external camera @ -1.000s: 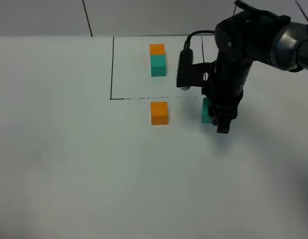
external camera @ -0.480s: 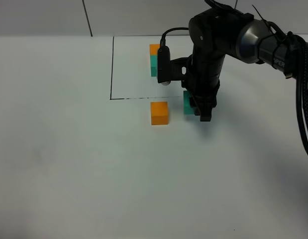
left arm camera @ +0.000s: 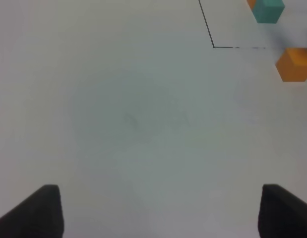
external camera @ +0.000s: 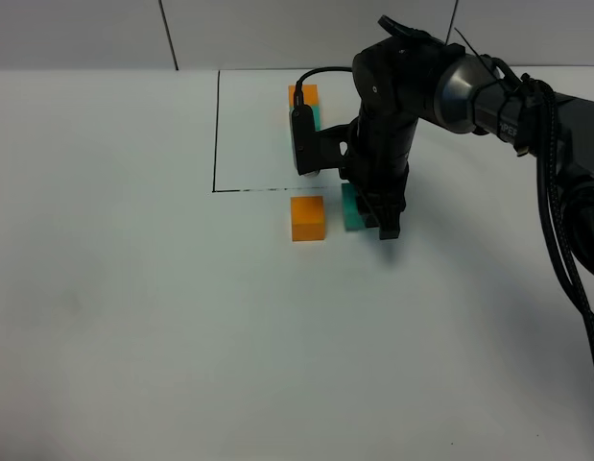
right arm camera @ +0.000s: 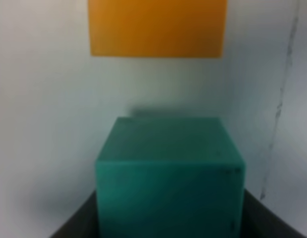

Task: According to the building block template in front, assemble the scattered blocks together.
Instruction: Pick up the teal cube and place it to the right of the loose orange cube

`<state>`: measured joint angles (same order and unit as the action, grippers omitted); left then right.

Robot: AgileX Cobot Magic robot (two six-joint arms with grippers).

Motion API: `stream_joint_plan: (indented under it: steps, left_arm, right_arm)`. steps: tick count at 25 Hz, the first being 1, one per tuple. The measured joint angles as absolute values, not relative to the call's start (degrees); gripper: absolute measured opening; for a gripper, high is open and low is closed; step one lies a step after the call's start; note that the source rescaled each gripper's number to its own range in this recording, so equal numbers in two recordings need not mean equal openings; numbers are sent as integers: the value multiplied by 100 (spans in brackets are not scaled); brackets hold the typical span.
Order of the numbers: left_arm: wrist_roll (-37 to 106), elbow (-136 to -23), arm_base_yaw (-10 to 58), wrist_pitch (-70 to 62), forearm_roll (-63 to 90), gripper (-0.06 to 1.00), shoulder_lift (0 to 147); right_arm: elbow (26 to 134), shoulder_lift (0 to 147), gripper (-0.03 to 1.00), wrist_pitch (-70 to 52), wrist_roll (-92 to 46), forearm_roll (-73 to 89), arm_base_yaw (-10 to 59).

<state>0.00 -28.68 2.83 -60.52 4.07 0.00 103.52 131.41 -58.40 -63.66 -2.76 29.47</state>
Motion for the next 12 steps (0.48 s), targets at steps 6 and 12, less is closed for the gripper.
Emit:
stream_joint_plan:
  steps: [6,12]
  left_arm:
    - [0,-2868,283,-6052,407,68,0]
    - [0,-2868,283,-6052,407,68,0]
  right_arm:
    - [10352,13306,0,-5824,-6368,-96,2919]
    - [10460,13409,0,-5811,-6368,100,2919]
